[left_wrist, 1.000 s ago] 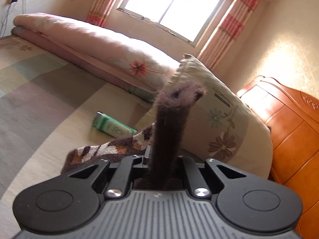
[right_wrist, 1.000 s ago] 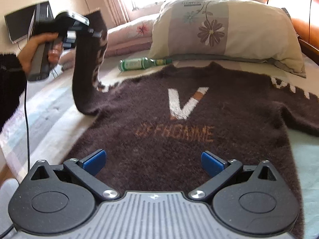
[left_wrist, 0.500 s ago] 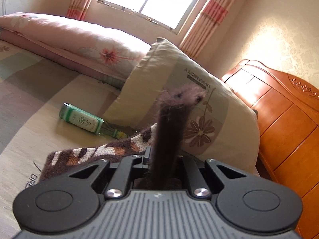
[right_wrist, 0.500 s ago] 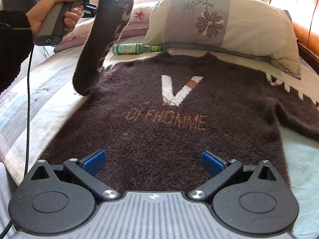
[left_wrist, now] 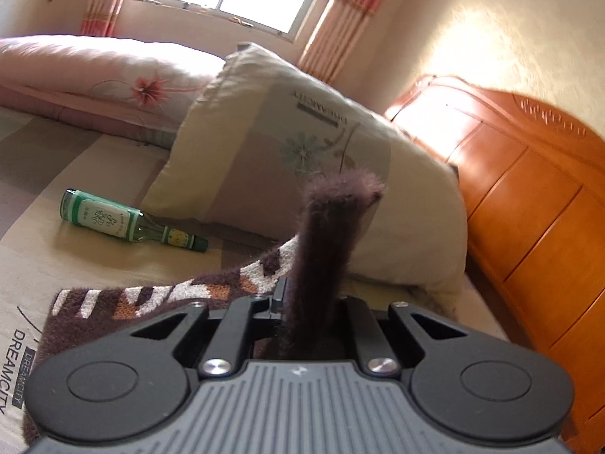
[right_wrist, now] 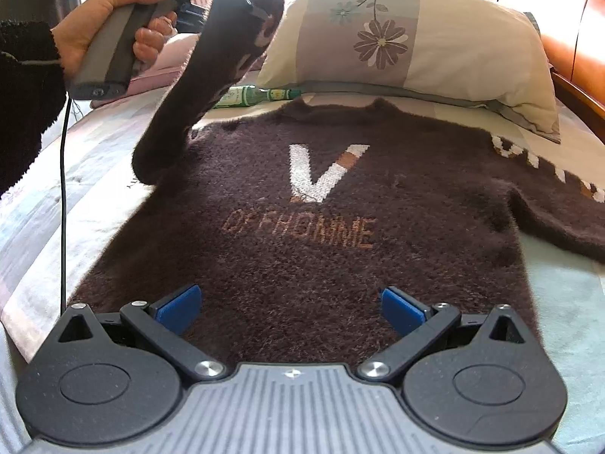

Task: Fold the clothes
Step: 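Lift the sleeve and carry it across the sweater body with the left tool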

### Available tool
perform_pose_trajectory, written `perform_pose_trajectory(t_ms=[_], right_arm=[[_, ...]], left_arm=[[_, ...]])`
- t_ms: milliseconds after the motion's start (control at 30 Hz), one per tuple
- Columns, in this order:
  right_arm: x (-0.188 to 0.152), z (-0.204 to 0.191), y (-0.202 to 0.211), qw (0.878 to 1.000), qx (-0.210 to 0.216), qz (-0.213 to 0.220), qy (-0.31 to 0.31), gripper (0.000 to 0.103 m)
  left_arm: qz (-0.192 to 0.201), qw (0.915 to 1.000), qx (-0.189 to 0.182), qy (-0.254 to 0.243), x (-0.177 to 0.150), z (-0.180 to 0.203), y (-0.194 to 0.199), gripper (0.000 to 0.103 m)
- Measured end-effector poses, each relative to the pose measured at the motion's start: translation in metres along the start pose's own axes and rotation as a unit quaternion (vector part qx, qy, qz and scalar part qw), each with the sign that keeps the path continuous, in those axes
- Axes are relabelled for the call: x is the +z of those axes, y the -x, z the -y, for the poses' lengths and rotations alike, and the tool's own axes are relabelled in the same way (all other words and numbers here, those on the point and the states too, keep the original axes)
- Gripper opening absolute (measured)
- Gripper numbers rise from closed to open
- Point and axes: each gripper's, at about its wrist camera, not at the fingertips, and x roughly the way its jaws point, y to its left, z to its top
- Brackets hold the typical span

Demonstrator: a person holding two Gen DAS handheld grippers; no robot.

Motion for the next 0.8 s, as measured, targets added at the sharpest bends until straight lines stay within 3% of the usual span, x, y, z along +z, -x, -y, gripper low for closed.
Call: perform_pose_trajectory(t_ms=[500, 800], right_arm=[[-0.001, 0.008, -0.006, 1.0, -0.013, -0.005, -0.009, 0.103], [-0.002, 0.01, -0.013, 1.0, -0.027, -0.014, -0.009, 0.103]], left_arm=[[-0.047, 0.9976, -0.009, -0.049, -0.036, 0.028, -0.06, 0.008], [-0.072, 0.9964, 0.002, -0.044, -0.061, 0.029, -0.095, 0.008]])
